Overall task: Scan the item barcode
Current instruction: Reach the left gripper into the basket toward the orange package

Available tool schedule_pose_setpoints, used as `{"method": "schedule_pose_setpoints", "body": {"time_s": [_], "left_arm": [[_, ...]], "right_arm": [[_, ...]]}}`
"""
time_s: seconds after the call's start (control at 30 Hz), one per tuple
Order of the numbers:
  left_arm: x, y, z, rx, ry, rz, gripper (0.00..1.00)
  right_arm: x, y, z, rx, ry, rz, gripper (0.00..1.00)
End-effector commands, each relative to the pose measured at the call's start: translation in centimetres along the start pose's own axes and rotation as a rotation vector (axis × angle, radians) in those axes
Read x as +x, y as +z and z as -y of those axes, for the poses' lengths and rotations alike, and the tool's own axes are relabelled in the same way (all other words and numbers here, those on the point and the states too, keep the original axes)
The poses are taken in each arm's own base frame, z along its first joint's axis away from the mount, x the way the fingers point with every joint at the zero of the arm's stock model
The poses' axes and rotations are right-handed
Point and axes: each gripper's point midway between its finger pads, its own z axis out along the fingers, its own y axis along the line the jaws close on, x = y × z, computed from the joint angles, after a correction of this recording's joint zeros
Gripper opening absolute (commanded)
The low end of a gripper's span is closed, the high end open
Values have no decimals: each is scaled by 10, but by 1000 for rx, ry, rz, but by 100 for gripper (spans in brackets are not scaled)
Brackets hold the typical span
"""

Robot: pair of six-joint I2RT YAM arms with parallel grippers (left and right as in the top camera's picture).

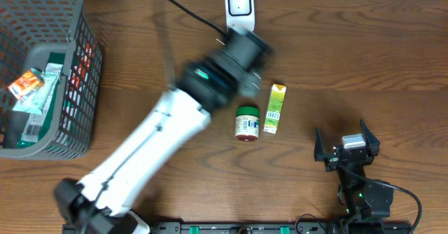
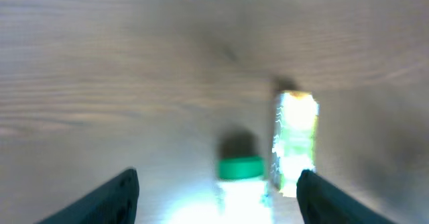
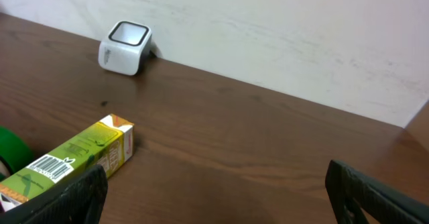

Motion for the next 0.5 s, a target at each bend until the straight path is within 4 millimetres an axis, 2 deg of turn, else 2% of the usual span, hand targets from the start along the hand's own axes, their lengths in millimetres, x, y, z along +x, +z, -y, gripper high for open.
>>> {"method": "schedule_pose_setpoints", "body": {"time_s": [0.0, 0.07, 0.1, 0.2, 0.33, 0.47], "left_arm": [[-61, -66, -81, -92, -115, 125, 75], [-77, -92, -130, -159, -218, 165, 75], [-86, -107, -164, -208, -291, 198, 75], [-93, -126, -224, -304, -416, 249, 75], [-81, -136, -293, -428, -554, 254, 75], [-59, -142, -347, -531, -677, 220, 75]], "right_arm": [[1, 0, 0, 1, 13, -1, 99], [1, 0, 0, 1, 13, -1, 99], [1, 0, 0, 1, 13, -1, 99], [1, 0, 0, 1, 13, -1, 99], [1, 0, 0, 1, 13, -1, 99], [1, 0, 0, 1, 13, -1, 99]]}}
